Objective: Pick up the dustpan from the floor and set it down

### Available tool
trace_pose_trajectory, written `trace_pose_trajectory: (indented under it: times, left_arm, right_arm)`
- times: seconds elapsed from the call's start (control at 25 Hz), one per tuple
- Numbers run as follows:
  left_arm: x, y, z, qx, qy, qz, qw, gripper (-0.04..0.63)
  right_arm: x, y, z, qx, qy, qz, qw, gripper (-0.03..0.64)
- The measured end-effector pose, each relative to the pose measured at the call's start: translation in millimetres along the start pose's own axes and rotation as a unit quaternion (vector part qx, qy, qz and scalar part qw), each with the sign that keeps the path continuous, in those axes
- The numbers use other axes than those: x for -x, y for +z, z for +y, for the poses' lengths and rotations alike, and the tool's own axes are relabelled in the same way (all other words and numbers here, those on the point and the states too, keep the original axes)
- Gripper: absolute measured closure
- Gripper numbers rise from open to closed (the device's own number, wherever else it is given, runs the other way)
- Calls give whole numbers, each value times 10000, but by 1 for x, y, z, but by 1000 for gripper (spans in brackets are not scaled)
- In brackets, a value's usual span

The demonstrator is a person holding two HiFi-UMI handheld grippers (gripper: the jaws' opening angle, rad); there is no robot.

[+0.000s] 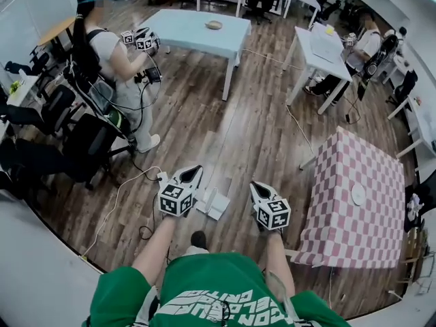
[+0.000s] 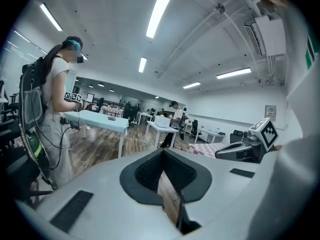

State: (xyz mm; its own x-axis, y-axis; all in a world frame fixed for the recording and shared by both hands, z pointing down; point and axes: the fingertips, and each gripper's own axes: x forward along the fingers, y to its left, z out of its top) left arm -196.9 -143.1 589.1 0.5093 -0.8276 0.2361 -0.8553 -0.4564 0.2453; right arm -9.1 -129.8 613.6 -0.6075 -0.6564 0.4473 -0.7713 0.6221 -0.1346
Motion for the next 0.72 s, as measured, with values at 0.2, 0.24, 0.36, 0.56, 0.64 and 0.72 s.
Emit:
trace_pose_trajectory:
  times: [0.2, 0.24, 0.36, 0.56, 0.64, 0.72]
  left_arm:
    - [9, -9, -31, 40, 242, -68, 9997, 591]
    - [12, -9, -38, 21, 314, -91, 9995, 591]
    - [19, -9, -56, 27, 489, -179, 9986, 591]
    - [24, -14, -97, 1, 558, -246, 9981, 592]
    - [25, -17, -112, -6, 572, -241, 9981, 591]
    - [25, -22, -127, 15, 587, -214, 9980, 591]
  right_arm:
    - [28, -8, -11, 55, 166, -32, 9998, 609]
    - [34, -9, -12, 74, 203, -40, 9998, 609]
    - [52, -12, -17, 148, 313, -63, 9994, 609]
    - [88, -21, -29, 187, 407, -133, 9989, 609]
    - [101, -26, -34, 207, 438, -144, 9987, 609]
    - [113, -32, -39, 212, 458, -131, 9986, 609]
